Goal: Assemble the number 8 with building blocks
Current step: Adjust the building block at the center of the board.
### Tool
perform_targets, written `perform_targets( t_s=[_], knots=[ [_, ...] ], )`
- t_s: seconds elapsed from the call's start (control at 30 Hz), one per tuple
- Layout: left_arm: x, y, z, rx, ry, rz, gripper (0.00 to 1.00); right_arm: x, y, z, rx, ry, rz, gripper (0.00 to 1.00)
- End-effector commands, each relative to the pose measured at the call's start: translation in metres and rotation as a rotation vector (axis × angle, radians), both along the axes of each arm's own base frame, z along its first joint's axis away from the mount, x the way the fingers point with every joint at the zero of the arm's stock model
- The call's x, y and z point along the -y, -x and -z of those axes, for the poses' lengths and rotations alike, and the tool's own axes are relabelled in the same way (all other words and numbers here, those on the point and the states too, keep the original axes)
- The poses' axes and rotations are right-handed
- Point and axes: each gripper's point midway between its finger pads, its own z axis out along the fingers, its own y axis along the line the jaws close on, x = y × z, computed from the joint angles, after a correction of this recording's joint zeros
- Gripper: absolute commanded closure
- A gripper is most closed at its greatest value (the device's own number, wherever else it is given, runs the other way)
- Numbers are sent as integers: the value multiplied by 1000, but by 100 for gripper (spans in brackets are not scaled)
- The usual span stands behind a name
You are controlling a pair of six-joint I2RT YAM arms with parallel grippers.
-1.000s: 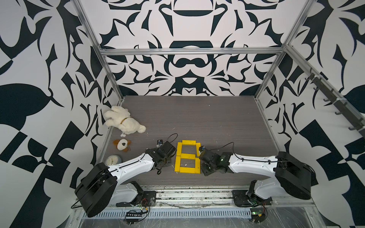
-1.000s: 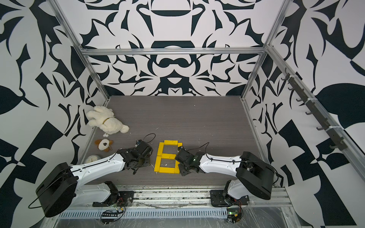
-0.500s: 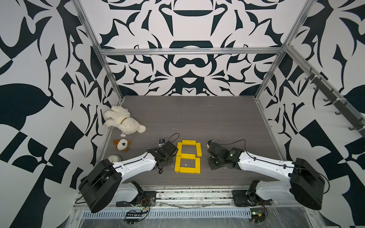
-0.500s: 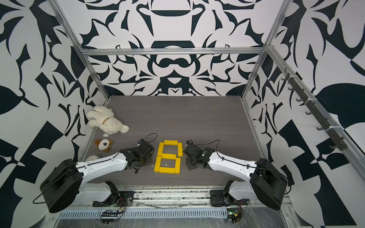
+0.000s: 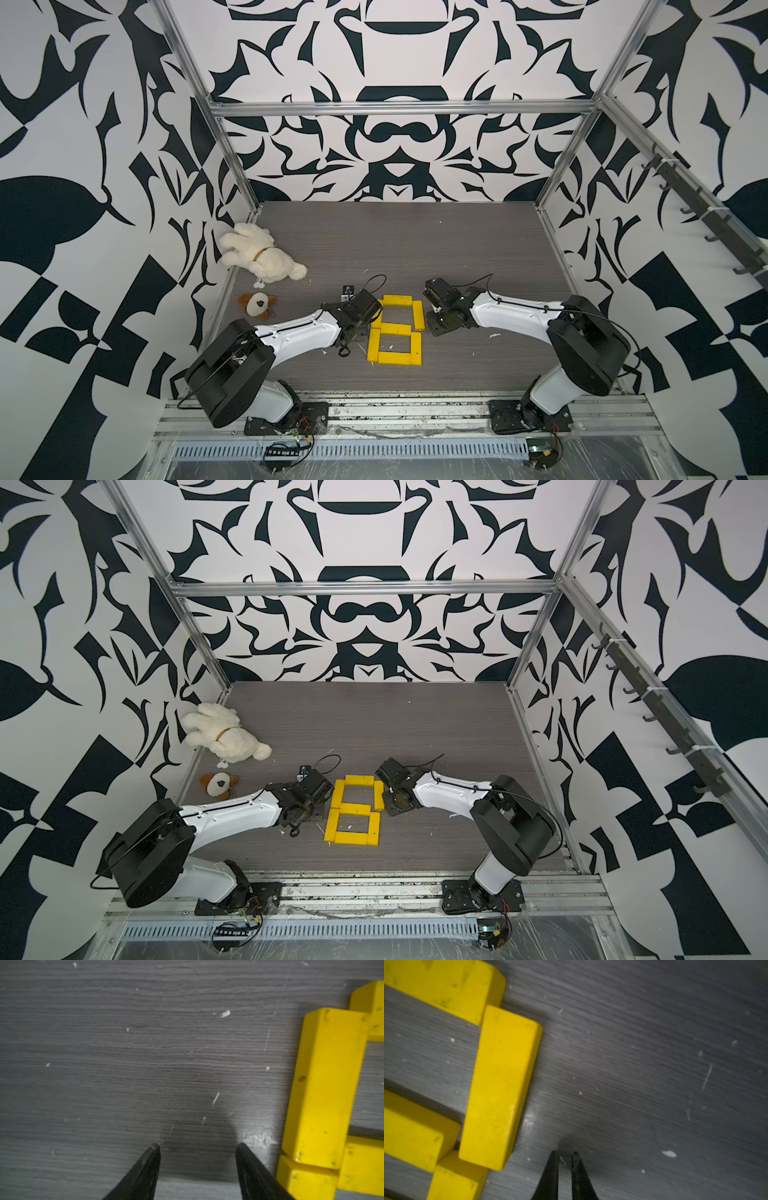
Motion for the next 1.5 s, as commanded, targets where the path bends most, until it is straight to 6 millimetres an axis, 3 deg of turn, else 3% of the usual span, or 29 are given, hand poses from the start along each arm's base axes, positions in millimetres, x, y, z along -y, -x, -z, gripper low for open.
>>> perform_targets(
  t_s=[0.0,0.7,1.47],
  knots=[
    [2,-12,-4,26,-8,7,37,-14,-9,-11,19,-41,-43,85],
    [15,-49,3,30,24,49,36,-26,-10,-9,-18,-54,-87,85],
    [23,-49,10,9,49,70,35,-37,-4,-13,-42,-61,-111,85]
  ],
)
